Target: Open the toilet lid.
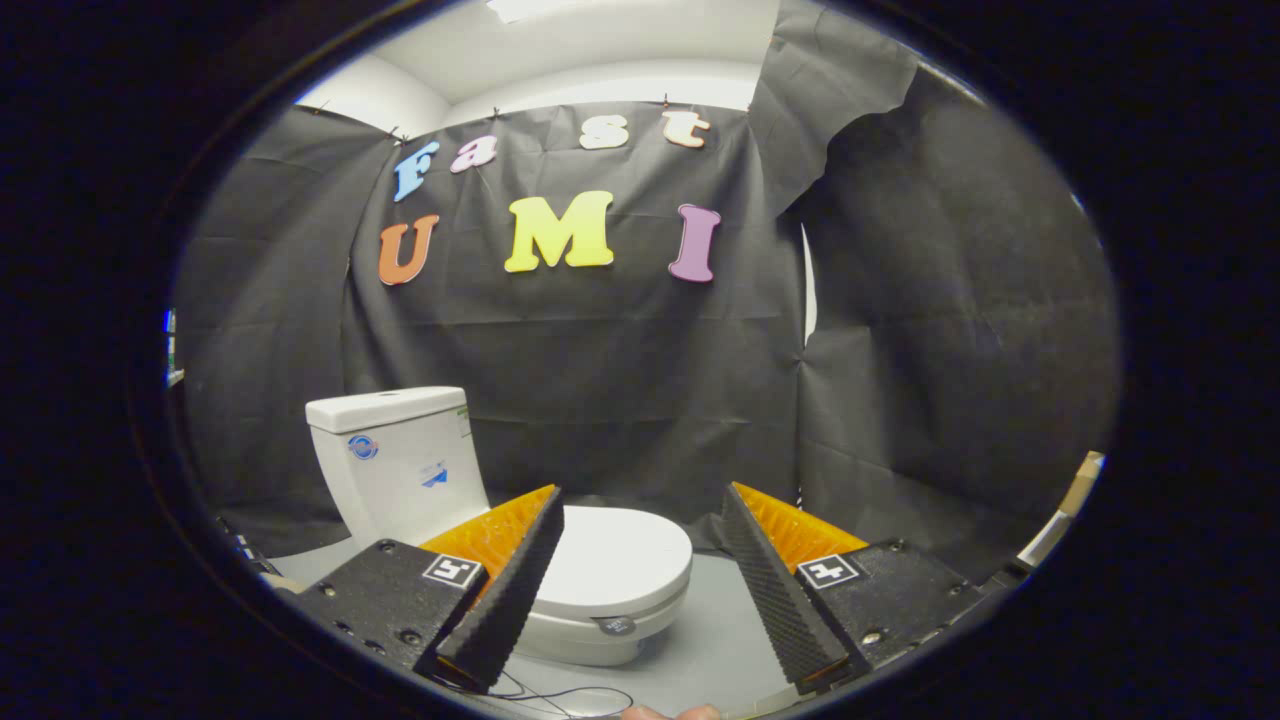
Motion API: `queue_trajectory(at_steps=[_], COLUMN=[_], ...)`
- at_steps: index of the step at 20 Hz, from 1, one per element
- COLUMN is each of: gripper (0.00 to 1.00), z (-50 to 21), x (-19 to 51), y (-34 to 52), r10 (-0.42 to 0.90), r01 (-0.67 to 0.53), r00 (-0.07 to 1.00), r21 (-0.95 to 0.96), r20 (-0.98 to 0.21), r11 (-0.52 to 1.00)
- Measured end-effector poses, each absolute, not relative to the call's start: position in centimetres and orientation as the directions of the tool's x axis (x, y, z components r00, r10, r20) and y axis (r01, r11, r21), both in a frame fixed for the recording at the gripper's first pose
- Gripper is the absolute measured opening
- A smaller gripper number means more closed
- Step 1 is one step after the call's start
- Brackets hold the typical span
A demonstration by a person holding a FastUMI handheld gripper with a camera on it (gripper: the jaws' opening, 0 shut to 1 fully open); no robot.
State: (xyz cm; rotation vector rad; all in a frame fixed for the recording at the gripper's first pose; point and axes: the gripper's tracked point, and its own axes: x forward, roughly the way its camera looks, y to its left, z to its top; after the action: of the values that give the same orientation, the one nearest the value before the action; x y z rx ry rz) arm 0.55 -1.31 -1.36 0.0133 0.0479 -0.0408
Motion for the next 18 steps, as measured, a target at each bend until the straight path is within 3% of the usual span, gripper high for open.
queue_trajectory(at_steps=[18], gripper=[1.0], z=[-3.9], x=[1.3], y=[-1.6], r10=[-0.069], r01=[0.072], r00=[0.992], r21=[0.023], r20=[-0.107], r11=[0.997])
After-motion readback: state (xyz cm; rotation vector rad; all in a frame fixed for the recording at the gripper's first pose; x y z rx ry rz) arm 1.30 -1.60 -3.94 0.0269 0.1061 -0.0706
